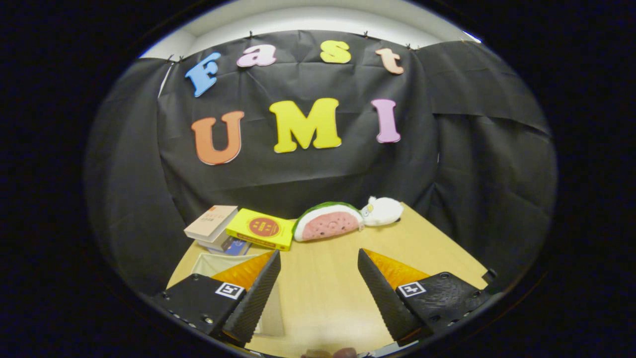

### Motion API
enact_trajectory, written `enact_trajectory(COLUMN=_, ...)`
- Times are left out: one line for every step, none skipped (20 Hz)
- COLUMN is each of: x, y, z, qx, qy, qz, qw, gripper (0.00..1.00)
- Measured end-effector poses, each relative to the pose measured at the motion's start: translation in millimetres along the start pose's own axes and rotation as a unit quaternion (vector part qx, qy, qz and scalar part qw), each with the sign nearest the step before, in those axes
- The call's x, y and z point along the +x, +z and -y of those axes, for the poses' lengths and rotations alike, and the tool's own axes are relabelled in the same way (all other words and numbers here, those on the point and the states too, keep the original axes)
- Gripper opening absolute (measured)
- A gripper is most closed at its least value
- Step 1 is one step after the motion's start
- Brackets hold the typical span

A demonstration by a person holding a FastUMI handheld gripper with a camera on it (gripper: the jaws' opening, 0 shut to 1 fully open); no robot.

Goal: Open the storage box then place both shoes into the box .Put the left shoe in first, then the right shoe, with the right side of both shoes facing outward in a uniform manner.

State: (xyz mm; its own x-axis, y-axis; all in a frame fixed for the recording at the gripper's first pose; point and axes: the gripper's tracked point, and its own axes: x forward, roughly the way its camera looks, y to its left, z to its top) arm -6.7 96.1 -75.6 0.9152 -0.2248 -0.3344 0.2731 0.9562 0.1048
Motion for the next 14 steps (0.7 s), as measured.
enact_trajectory(x=-3, y=12, z=16, qx=-0.002, qy=-0.010, qz=0.014, qw=1.000, gripper=0.96)
enact_trajectory(x=-6, y=24, z=32, qx=-0.007, qy=-0.020, qz=0.027, qw=0.999, gripper=0.96)
enact_trajectory(x=-13, y=34, z=48, qx=-0.011, qy=-0.026, qz=0.038, qw=0.999, gripper=0.96)
enact_trajectory(x=-19, y=43, z=59, qx=-0.011, qy=-0.025, qz=0.047, qw=0.999, gripper=0.96)
enact_trajectory(x=-25, y=52, z=69, qx=-0.010, qy=-0.024, qz=0.056, qw=0.998, gripper=0.96)
enact_trajectory(x=-30, y=61, z=80, qx=-0.009, qy=-0.023, qz=0.065, qw=0.998, gripper=0.96)
enact_trajectory(x=-33, y=68, z=90, qx=-0.009, qy=-0.022, qz=0.072, qw=0.997, gripper=0.96)
enact_trajectory(x=-37, y=76, z=98, qx=-0.007, qy=-0.018, qz=0.078, qw=0.997, gripper=0.96)
enact_trajectory(x=-41, y=83, z=103, qx=-0.001, qy=-0.013, qz=0.081, qw=0.997, gripper=0.96)
enact_trajectory(x=-44, y=89, z=107, qx=0.004, qy=-0.007, qz=0.084, qw=0.996, gripper=0.96)
enact_trajectory(x=-47, y=95, z=111, qx=0.010, qy=-0.003, qz=0.087, qw=0.996, gripper=0.96)
enact_trajectory(x=-50, y=101, z=114, qx=0.013, qy=0.004, qz=0.093, qw=0.996, gripper=0.96)
enact_trajectory(x=-53, y=106, z=117, qx=0.013, qy=0.007, qz=0.099, qw=0.995, gripper=0.96)
enact_trajectory(x=-55, y=110, z=121, qx=0.010, qy=0.010, qz=0.104, qw=0.994, gripper=0.96)
